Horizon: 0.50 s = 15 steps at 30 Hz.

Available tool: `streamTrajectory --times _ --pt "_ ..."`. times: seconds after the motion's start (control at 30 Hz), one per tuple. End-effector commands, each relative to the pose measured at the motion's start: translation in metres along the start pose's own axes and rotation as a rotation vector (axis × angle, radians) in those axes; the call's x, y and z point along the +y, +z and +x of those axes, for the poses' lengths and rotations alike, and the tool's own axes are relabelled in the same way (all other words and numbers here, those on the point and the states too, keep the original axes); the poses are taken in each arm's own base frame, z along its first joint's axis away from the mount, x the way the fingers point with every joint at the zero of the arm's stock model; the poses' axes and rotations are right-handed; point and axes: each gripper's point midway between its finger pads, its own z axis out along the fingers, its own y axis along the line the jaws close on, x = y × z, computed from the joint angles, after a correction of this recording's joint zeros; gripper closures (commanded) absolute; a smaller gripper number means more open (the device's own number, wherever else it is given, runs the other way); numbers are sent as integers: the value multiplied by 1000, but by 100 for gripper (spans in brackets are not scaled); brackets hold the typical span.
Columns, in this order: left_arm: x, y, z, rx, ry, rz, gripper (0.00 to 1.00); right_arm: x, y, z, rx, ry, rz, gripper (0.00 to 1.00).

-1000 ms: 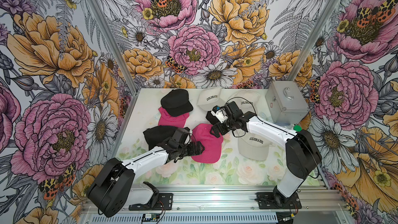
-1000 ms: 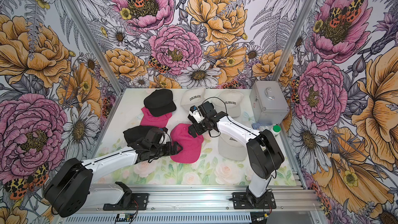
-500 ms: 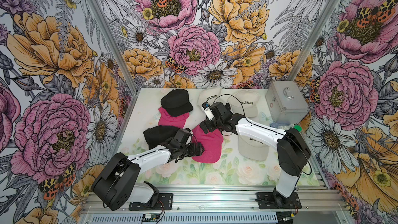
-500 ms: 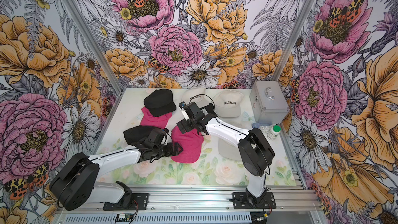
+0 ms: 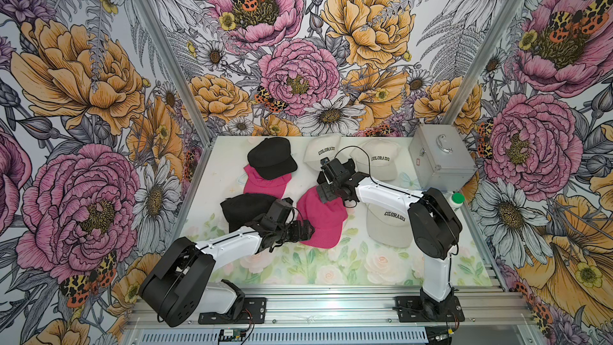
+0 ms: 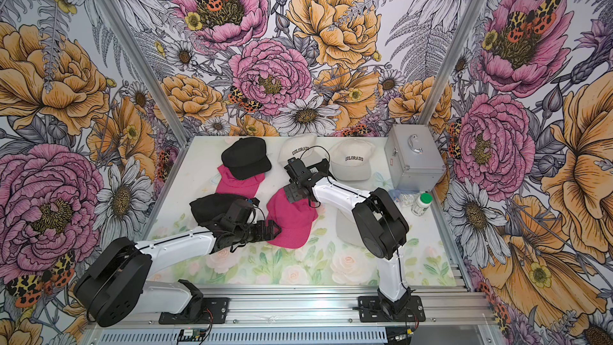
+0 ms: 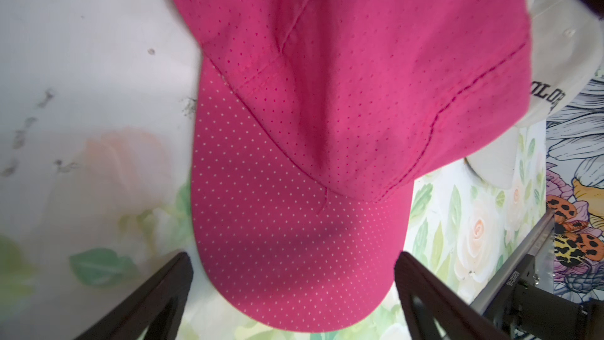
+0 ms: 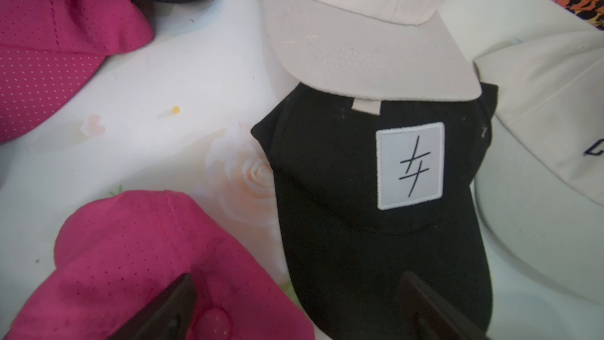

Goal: Stack the baseball caps by color
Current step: Place the baseball cap at the center of the board.

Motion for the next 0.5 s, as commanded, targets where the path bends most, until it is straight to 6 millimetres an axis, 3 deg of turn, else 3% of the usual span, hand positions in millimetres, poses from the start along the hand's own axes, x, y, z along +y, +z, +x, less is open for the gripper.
streamTrajectory --times 0.0,0.33,0.47 --pt "9 -7 1 0 -72 5 1 5 -32 -30 -88 51 -42 1" --pt "2 -44 -76 -257 -229 22 1 -16 -82 -56 -369 381 -73 1" --pt "7 -49 -91 -324 -272 -16 1 -29 -94 -55 -509 527 -111 1"
